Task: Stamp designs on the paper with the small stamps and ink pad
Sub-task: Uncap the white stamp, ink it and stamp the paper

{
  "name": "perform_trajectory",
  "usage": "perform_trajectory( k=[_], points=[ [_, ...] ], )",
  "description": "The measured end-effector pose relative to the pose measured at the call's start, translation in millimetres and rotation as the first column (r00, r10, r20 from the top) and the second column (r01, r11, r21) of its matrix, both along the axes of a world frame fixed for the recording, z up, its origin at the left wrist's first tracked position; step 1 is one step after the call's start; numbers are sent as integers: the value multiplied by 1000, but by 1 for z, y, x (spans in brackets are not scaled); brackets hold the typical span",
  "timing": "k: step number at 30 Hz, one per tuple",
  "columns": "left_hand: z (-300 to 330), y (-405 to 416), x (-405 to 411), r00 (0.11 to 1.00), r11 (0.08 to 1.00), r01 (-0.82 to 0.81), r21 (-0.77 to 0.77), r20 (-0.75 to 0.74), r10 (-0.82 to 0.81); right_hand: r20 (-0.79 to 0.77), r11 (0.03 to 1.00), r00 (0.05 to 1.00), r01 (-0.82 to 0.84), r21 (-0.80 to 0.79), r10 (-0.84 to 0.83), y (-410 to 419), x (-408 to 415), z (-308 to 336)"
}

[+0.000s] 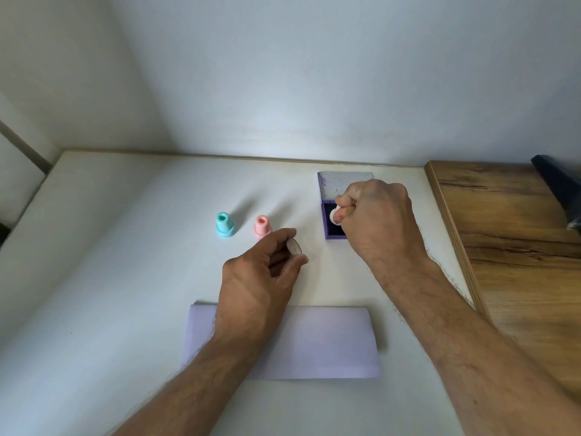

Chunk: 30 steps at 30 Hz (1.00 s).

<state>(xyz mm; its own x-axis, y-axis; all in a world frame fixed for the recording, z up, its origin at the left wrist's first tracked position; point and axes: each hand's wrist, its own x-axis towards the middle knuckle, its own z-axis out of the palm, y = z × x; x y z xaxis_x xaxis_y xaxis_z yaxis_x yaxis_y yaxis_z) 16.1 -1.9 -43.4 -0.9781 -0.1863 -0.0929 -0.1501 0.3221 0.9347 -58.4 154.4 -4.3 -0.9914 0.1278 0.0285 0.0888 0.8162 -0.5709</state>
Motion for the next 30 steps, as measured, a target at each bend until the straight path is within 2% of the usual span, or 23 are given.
perform_trajectory(
  k=[8, 22, 30],
  points=[
    [-2, 0, 0, 1000, 999, 2, -49, -23, -3, -30, 999, 999, -15, 44, 16, 1, -5, -5],
    [0, 0, 1, 1000, 1000, 0, -21, -21, 0, -26, 999, 999, -38, 20, 38, 3, -8, -11],
    [1, 0, 1, 999, 999, 3, -36, -32, -4, -41, 996, 998, -42, 73, 45, -1, -1, -9]
  ],
)
